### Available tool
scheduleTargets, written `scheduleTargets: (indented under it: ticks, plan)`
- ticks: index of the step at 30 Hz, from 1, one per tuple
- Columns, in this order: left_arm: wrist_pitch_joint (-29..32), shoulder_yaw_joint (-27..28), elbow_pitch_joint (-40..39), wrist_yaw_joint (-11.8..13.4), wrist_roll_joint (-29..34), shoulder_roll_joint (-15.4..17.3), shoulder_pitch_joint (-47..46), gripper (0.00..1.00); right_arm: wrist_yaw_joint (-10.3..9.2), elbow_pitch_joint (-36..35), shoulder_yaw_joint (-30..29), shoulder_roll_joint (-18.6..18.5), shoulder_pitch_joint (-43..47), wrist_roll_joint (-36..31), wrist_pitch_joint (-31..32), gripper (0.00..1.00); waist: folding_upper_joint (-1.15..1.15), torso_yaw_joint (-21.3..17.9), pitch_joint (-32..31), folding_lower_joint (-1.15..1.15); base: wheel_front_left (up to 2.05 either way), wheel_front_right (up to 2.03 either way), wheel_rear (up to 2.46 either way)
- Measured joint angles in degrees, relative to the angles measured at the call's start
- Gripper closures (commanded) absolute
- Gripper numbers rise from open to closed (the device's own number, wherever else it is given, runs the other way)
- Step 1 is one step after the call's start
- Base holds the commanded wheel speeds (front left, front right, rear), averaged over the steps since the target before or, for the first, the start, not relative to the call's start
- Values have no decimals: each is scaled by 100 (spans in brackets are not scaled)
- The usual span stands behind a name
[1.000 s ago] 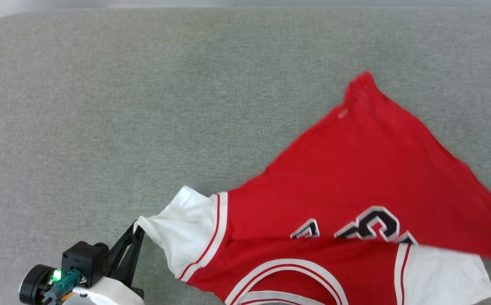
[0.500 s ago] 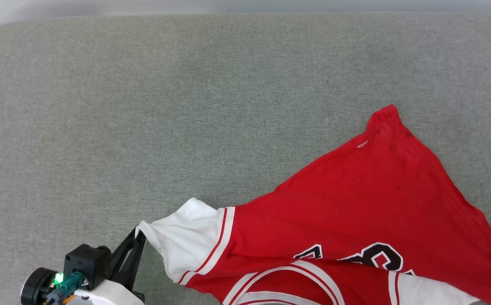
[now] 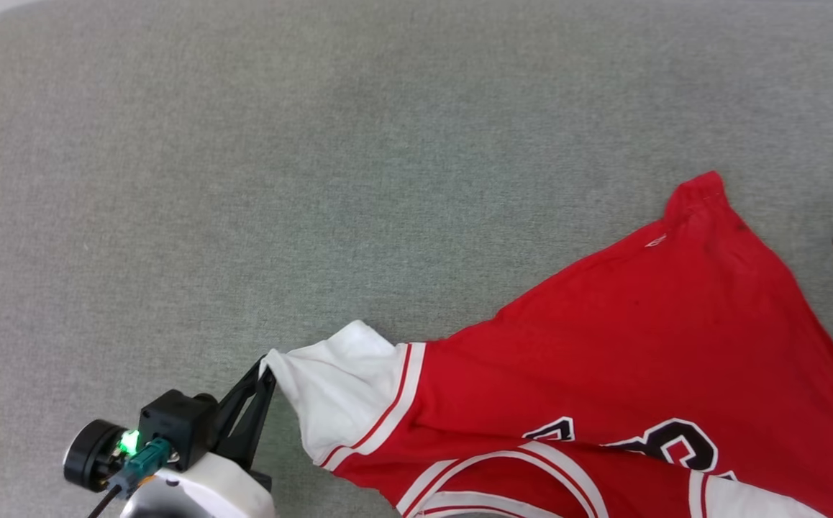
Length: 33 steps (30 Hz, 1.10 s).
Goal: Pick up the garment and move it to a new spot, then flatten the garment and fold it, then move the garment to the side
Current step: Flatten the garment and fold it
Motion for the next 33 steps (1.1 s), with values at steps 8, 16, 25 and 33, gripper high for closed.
scheduleTargets:
  ticks: [8, 16, 25, 33]
  plan:
    - [47, -85, 90, -103, 183, -193, -308, 100, 0, 828, 1037, 1067, -1646, -511, 1110, 0, 0, 222, 358, 0, 0, 0, 0]
    - [45, -112, 182, -172, 277, -378, -550, 100, 0, 1933, 1782, 1712, -2202, -710, 896, 0, 0, 406, 749, 0, 0, 0, 0]
    - [-9, -102, 377, -207, 264, -497, -603, 100, -10, 2047, 2543, 1470, -2257, -344, 277, 100, 0, 432, 742, 0, 0, 0, 0]
    - [31, -75, 445, -225, 271, -353, -598, 100, -1, 2071, 2727, 1418, -2269, -38, -923, 100, 0, 245, 168, 0, 0, 0, 0]
